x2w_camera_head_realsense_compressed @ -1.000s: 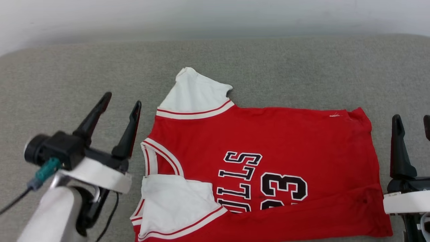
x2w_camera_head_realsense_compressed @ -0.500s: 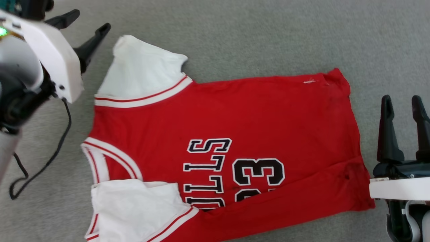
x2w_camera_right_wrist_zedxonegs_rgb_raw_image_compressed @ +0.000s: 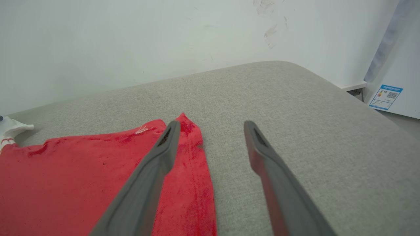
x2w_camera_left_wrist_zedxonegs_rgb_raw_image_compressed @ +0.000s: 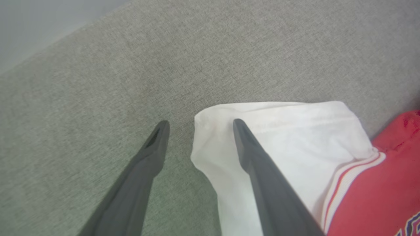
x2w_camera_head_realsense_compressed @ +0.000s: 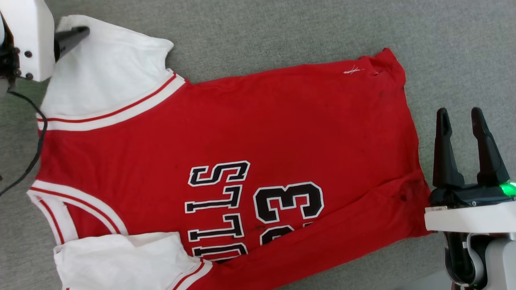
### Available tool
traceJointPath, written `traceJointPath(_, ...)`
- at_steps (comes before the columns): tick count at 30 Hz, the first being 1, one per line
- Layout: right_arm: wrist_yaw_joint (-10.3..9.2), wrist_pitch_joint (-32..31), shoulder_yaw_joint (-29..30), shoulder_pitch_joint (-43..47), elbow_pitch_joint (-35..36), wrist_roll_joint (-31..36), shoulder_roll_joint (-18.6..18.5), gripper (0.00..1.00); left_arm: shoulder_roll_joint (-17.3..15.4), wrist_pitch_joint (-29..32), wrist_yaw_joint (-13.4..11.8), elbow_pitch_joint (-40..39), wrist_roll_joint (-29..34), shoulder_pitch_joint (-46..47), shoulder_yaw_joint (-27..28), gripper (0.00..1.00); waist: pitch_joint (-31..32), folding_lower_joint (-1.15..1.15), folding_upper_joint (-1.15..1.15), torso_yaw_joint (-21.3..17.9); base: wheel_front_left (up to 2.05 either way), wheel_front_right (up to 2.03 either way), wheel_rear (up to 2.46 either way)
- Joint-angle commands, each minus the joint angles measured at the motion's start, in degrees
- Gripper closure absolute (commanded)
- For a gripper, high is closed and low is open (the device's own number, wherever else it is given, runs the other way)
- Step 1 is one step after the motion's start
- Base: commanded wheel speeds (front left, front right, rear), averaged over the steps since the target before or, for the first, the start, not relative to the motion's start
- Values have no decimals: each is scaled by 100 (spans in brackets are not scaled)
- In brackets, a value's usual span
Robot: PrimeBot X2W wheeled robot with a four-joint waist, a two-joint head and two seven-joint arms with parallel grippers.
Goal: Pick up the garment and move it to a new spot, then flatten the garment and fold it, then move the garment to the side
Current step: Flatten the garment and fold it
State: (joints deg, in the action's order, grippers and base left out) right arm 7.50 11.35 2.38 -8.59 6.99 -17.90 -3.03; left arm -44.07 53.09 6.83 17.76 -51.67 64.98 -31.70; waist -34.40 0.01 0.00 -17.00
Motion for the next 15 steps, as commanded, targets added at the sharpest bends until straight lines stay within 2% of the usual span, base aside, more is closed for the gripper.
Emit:
traceJointPath(1,-3,65,-19,-133,-43,6,23,0,-57,103,0,64,42,92,-59,0,-109,-1,0,-73,0,0,0)
traceJointPath(7,-3,145,-97,-254,-172,-46,24,0,-123,309,5,351,160,-39,-310,0,-216,-1,0,-87,0,0,0)
traceJointPath(8,-3,144,-107,-259,-195,-35,24,0,-108,317,10,377,130,-70,-335,74,-220,-1,0,-77,0,0,0)
traceJointPath(9,-3,152,-108,-258,-216,-16,24,0,-85,290,13,391,99,-92,-340,100,-217,-1,0,-63,0,0,0)
traceJointPath(15,-3,36,-55,-340,-246,179,6,0,74,-415,44,314,134,-80,-234,100,-7,-1,0,114,0,0,0)
